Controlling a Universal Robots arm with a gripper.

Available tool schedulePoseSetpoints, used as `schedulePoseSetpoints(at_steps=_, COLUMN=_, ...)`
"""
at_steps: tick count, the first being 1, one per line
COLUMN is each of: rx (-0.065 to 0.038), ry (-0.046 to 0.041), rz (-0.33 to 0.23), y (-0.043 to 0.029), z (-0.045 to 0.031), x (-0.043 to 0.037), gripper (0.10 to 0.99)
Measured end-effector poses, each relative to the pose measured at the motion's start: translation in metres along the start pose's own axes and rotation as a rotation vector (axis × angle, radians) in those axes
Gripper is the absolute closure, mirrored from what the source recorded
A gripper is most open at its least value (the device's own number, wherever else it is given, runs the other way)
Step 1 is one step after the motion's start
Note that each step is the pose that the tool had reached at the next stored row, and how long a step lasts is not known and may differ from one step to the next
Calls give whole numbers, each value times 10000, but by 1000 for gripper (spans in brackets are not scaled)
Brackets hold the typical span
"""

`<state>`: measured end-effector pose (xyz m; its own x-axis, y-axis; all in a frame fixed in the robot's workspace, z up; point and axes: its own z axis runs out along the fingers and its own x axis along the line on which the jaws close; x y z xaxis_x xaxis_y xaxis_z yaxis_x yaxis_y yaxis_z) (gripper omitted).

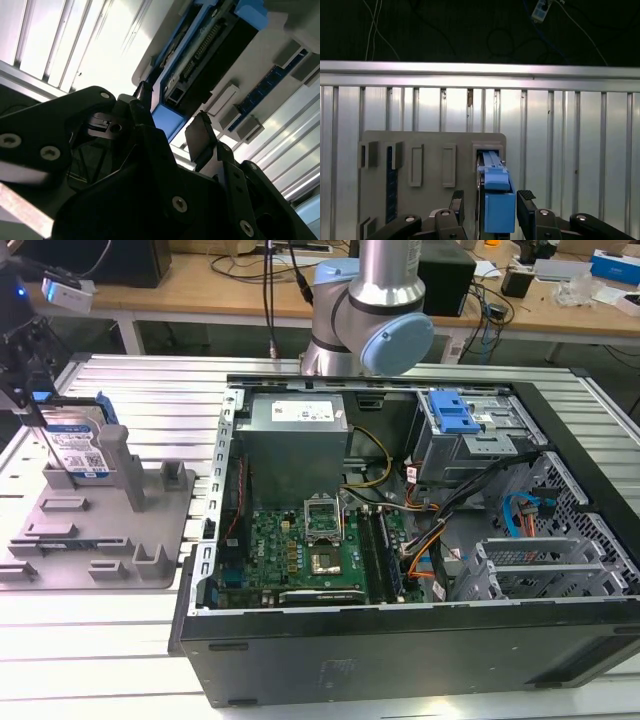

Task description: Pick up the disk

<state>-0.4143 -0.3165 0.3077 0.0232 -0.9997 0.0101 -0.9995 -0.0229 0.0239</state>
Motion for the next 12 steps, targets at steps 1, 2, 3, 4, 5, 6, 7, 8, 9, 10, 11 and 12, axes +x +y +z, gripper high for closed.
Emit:
schedulePoseSetpoints(at_steps=1, rx=0, ry=0, rz=0, y=0, z=13, x=0, gripper=545)
schedulePoseSetpoints(at_steps=2, rx=0, ry=0, rz=0, y=0, z=24, x=0, gripper=545)
schedulePoseSetpoints(at_steps=3, rx=0, ry=0, rz=0, y=-1, z=33, x=0, gripper=545)
schedulePoseSetpoints(at_steps=4, rx=0, ry=-1, rz=0, y=-1, z=40, x=0, gripper=545)
schedulePoseSetpoints(at_steps=5, rx=0, ry=0, rz=0, y=-1, z=46, x=0, gripper=545)
schedulePoseSetpoints(at_steps=6, rx=0, ry=0, rz=0, y=-1, z=52, x=-1, gripper=545)
schedulePoseSetpoints(at_steps=7, rx=0, ry=0, rz=0, y=-2, z=61, x=-1, gripper=561)
schedulePoseSetpoints(at_steps=8, rx=0, ry=0, rz=0, y=-2, z=68, x=-1, gripper=631)
schedulePoseSetpoints(at_steps=9, rx=0, ry=0, rz=0, y=-2, z=73, x=-1, gripper=631)
schedulePoseSetpoints(at_steps=10, rx=0, ry=0, rz=0, y=-2, z=79, x=-1, gripper=631)
schedulePoseSetpoints(at_steps=11, rx=-1, ry=0, rz=0, y=-2, z=83, x=-1, gripper=631)
schedulePoseSetpoints(at_steps=12, rx=-3, ry=1, rz=0, y=-2, z=87, x=-1, gripper=631)
